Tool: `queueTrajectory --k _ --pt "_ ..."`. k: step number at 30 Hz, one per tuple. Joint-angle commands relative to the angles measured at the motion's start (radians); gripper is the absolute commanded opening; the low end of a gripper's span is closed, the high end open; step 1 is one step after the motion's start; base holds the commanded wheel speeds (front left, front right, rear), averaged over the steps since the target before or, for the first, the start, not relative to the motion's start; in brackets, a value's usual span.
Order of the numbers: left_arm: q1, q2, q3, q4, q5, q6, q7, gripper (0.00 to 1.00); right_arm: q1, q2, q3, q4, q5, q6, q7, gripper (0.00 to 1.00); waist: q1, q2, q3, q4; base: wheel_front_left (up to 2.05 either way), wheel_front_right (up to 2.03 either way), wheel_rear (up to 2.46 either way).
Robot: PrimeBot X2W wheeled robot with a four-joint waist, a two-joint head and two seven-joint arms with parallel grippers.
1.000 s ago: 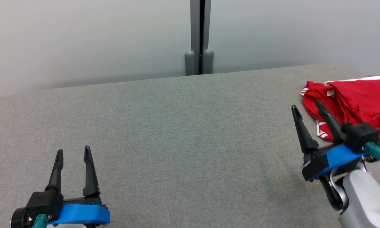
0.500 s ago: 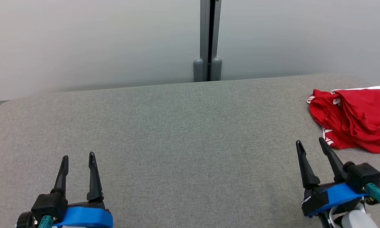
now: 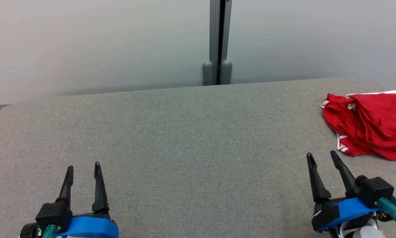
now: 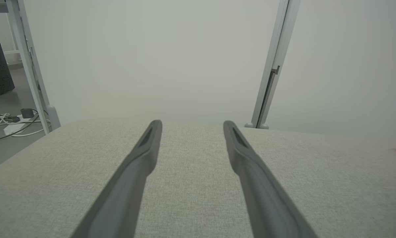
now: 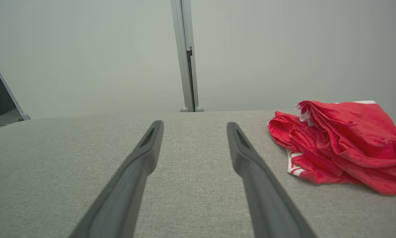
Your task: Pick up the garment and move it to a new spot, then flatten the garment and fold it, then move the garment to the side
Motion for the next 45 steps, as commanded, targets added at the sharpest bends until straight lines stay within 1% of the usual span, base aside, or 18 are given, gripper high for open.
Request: queueTrajectory --k 1,13,14,18,31,45 --pt "-0.013 -0.002 0.003 0.001 -0.001 0.001 -0.002 1.00 0.013 0.005 -0.004 0.003 -0.009 0.000 -0.002 1.00 -0.0001 0.0000 -0.001 0.000 0.00 0.00 0.00" --pt "-0.014 -0.003 0.001 0.010 0.010 0.000 -0.002 1.00 0.012 0.009 -0.003 0.005 -0.009 0.000 -0.004 1.00 -0.0001 0.0000 -0.004 0.000 0.00 0.00 0.00" --pt "0.000 -0.001 -0.001 0.010 0.006 -0.001 0.000 0.00 0.001 0.006 -0.003 0.003 -0.006 0.000 0.000 0.00 0.0000 0.0000 -0.005 0.001 0.00 0.00 0.00" --pt "0.018 -0.004 0.000 0.047 -0.005 -0.002 0.009 0.00 0.012 0.010 -0.003 0.035 0.001 0.000 0.006 0.00 0.0000 0.0000 -0.005 0.001 0.00 0.00 0.00" --pt "-0.008 -0.004 0.020 0.041 -0.257 -0.017 0.077 0.00 0.010 0.021 -0.031 0.015 0.245 0.000 0.072 0.00 0.0000 0.0000 -0.005 0.006 0.00 0.00 0.00" --pt "-0.026 -0.004 0.031 0.030 -0.489 -0.032 0.132 0.00 0.009 0.032 -0.053 -0.005 0.470 0.000 0.129 0.00 0.0000 0.0000 -0.005 0.011 0.00 0.00 0.00"
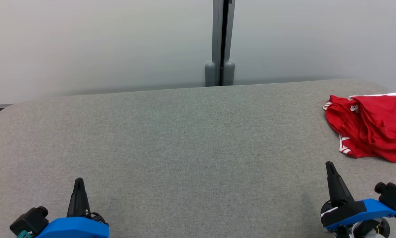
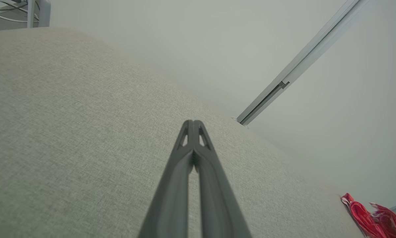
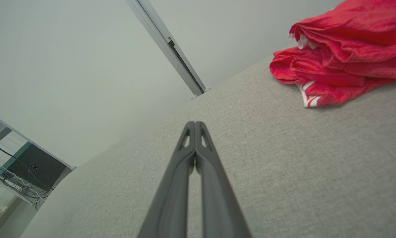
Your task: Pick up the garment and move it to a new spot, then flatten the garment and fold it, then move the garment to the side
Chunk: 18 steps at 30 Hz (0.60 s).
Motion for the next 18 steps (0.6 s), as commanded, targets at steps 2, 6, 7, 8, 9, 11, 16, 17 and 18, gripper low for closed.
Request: queueTrajectory --k 2,6,7,8,9,11,16,17,18 --pt "-0.032 0.002 0.006 -0.017 -0.043 -0.006 0.009 0.00 -0.015 0.002 -0.009 -0.022 0.044 0.000 0.009 0.00 0.0000 -0.0001 0.000 0.001 0.00 0.00 0.00" --pt "-0.038 0.002 0.010 -0.020 -0.102 -0.010 0.024 0.00 -0.015 0.004 -0.015 -0.026 0.100 0.000 0.024 0.00 0.0000 -0.0001 0.000 0.002 0.00 0.00 0.00" --pt "-0.039 0.002 0.011 -0.020 -0.116 -0.011 0.028 0.00 -0.015 0.005 -0.016 -0.027 0.114 0.000 0.028 0.00 0.0000 -0.0001 0.000 0.003 0.00 0.00 0.00" --pt "-0.041 0.002 0.012 -0.021 -0.130 -0.012 0.031 0.00 -0.015 0.005 -0.018 -0.028 0.127 0.000 0.031 0.00 0.0000 -0.0001 0.000 0.003 0.00 0.00 0.00" --pt "-0.042 0.002 0.013 -0.021 -0.144 -0.013 0.035 0.00 -0.016 0.006 -0.019 -0.029 0.141 0.000 0.035 0.00 0.0000 -0.0001 0.000 0.003 0.00 0.00 0.00" --pt "-0.043 0.002 0.015 -0.022 -0.172 -0.014 0.042 0.00 -0.016 0.007 -0.022 -0.031 0.168 0.000 0.042 0.00 0.0000 -0.0001 0.000 0.004 0.00 0.00 0.00" --pt "-0.050 0.002 0.019 -0.024 -0.238 -0.018 0.059 0.00 -0.016 0.010 -0.029 -0.037 0.232 0.000 0.059 0.00 0.0000 -0.0001 0.000 0.006 0.00 0.00 0.00" --pt "-0.051 0.002 0.020 -0.025 -0.251 -0.019 0.062 0.00 -0.017 0.011 -0.030 -0.038 0.244 0.000 0.062 0.00 0.0000 -0.0001 0.000 0.006 0.00 0.00 0.00" --pt "-0.052 0.002 0.021 -0.025 -0.263 -0.020 0.065 0.00 -0.017 0.011 -0.031 -0.039 0.256 0.000 0.065 0.00 0.0000 -0.0001 0.000 0.007 0.00 0.00 0.00"
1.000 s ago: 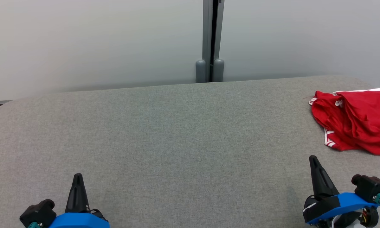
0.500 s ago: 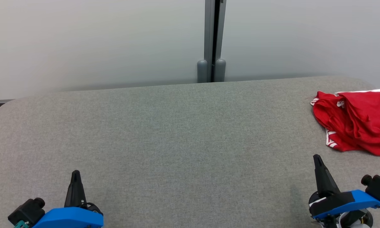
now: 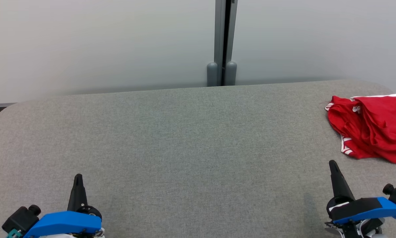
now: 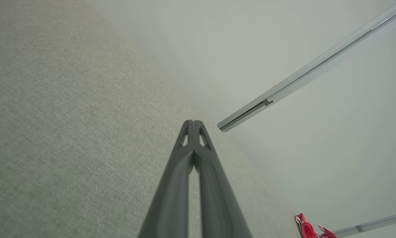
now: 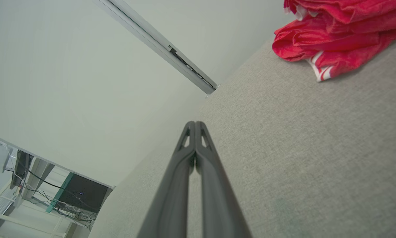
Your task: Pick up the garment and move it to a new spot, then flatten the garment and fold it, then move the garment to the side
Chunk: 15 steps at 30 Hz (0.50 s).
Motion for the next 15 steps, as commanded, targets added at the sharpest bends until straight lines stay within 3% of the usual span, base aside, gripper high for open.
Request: queueTrajectory --k 1,15 --pt "-0.030 0.002 0.009 -0.015 -0.026 -0.008 0.007 0.00 -0.016 0.000 -0.006 -0.017 0.026 0.000 0.006 0.00 -0.0001 0.0000 0.000 0.000 0.00 0.00 0.00" --pt "-0.045 0.002 0.018 -0.020 -0.189 -0.018 0.049 0.00 -0.018 0.008 -0.023 -0.030 0.185 0.000 0.049 0.00 -0.0001 0.0000 0.000 0.006 0.00 0.00 0.00"
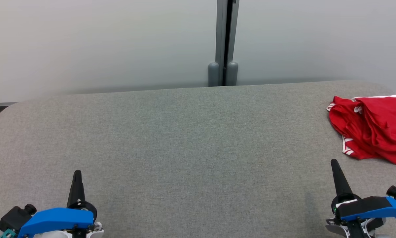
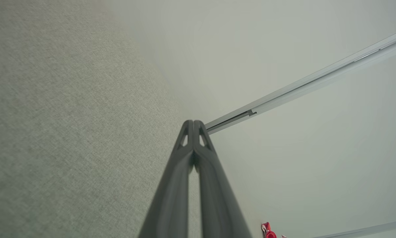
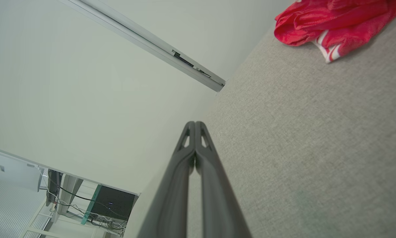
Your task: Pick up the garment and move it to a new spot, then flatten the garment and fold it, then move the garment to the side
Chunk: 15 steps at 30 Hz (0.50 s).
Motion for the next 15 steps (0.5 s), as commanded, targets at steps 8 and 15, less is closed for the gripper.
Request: queueTrajectory --k 8,15 --pt "-0.036 0.002 0.009 -0.016 -0.109 -0.012 0.029 0.00 -0.017 0.004 -0.014 -0.023 0.107 0.000 0.029 0.00 0.0000 0.0000 0.000 0.003 0.00 0.00 0.00" --pt "-0.041 0.002 0.015 -0.018 -0.187 -0.017 0.049 0.00 -0.018 0.008 -0.023 -0.029 0.183 0.000 0.050 0.00 0.0000 0.0000 0.000 0.006 0.00 0.00 0.00"
